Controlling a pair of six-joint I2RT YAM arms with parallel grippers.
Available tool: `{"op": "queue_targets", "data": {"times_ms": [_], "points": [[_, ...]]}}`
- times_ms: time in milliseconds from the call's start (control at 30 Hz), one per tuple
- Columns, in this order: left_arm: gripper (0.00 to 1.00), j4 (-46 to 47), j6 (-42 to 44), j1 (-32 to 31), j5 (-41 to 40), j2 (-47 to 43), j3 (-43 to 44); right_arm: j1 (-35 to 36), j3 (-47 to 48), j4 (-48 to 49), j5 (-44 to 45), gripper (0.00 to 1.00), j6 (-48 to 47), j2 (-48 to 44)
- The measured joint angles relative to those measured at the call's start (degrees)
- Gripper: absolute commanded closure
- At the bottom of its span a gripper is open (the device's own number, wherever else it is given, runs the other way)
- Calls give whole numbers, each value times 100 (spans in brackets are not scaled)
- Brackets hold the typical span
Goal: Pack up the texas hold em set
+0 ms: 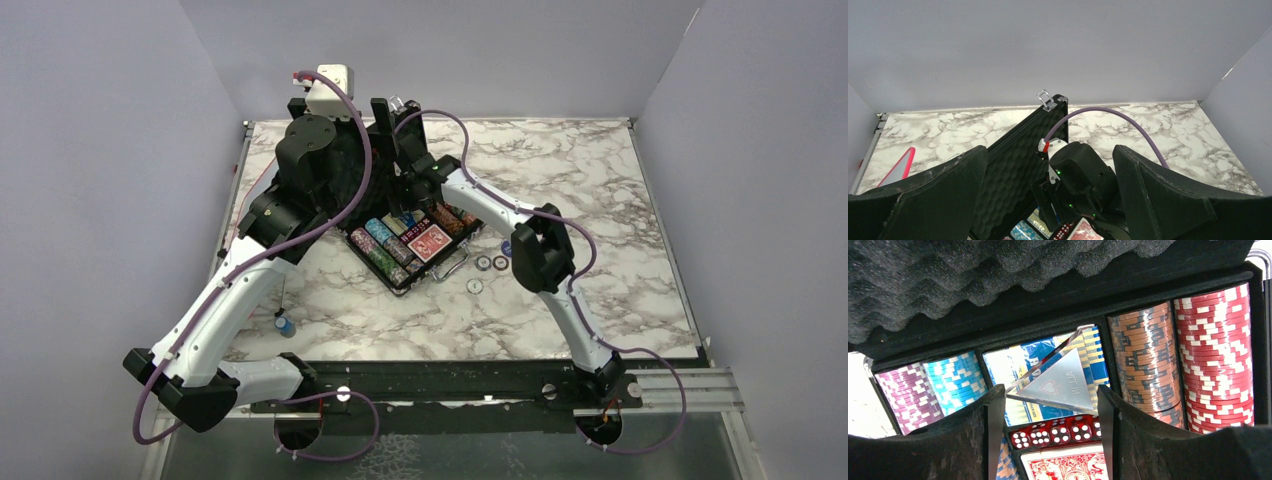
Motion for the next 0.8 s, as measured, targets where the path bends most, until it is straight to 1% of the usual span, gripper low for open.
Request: {"op": "queue_targets", "data": {"times_ms": [133, 233, 400, 467, 567, 700, 800], "points": [[1, 0, 2, 0, 0, 11, 0, 9, 28, -50, -7, 35, -48, 68], [1, 0, 2, 0, 0, 31, 0, 9, 66, -85, -33, 30, -74, 92], [1, 0, 15, 2, 0, 85, 0, 9, 177, -177, -105, 17, -83, 127], [1, 0, 28, 2, 0, 107, 0, 9, 186, -177, -127, 14, -81, 127], [1, 0, 50, 2, 0, 138, 0, 9, 186, -177, -133, 14, -70, 122], [1, 0, 70, 2, 2, 155, 0, -44, 133, -170, -114, 18, 131, -17], [1, 0, 96, 0, 11, 155, 0, -127, -396, -70, -68, 21, 422, -527]]}}
